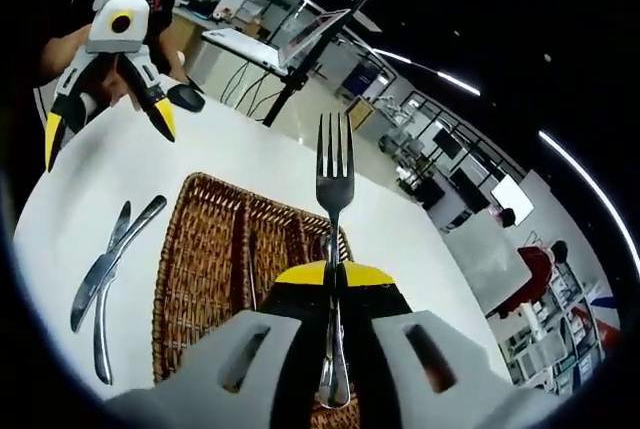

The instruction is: Arrange the knives, forks, and spoons in their matching storage slots by inserting each utensil handle-first until every utensil is classified and aligned in the correct compartment

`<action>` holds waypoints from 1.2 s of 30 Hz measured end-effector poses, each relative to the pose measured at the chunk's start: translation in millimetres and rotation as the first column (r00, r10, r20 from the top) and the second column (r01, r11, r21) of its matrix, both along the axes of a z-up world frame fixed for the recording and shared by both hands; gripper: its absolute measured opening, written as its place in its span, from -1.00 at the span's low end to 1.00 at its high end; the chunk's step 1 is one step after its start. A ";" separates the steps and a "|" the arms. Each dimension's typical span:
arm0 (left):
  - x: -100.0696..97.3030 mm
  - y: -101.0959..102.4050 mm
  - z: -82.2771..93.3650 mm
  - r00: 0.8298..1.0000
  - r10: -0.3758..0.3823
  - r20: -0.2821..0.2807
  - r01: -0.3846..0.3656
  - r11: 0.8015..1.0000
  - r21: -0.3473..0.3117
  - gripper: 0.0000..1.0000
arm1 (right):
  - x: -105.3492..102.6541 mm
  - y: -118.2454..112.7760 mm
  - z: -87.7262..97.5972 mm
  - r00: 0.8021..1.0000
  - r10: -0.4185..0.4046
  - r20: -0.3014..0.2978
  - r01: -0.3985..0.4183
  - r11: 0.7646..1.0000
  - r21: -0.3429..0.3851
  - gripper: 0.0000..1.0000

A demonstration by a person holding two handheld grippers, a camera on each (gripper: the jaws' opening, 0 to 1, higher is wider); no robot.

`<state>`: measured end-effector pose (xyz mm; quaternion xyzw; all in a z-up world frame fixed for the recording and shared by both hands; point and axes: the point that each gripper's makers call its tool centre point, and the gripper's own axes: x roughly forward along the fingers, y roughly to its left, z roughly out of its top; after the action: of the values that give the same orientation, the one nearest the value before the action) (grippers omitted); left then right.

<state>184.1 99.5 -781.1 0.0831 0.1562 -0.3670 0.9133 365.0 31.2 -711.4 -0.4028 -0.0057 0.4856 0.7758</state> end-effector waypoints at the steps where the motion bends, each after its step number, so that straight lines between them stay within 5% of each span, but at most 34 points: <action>1: 0.3 -0.1 0.1 1.000 0.000 0.000 0.000 1.000 -0.001 0.99 | 1.6 0.1 -0.7 1.000 -0.001 -0.003 0.001 1.000 -0.002 -0.99; 21: 0.9 1.0 -0.8 1.000 0.002 0.001 -0.002 1.000 0.000 0.99 | 21.2 8.3 -42.4 0.996 0.025 -0.080 -0.038 0.986 -0.163 -0.99; 36: 2.9 10.7 -4.8 1.000 0.016 -0.008 -0.016 1.000 0.004 0.99 | 27.2 25.4 -70.0 0.982 0.048 -0.181 -0.083 0.978 -0.190 -0.98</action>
<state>187.0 110.2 -785.9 0.0823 0.1611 -0.3596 0.9154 392.3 56.7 -781.3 -0.4326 0.0974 0.5429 0.7132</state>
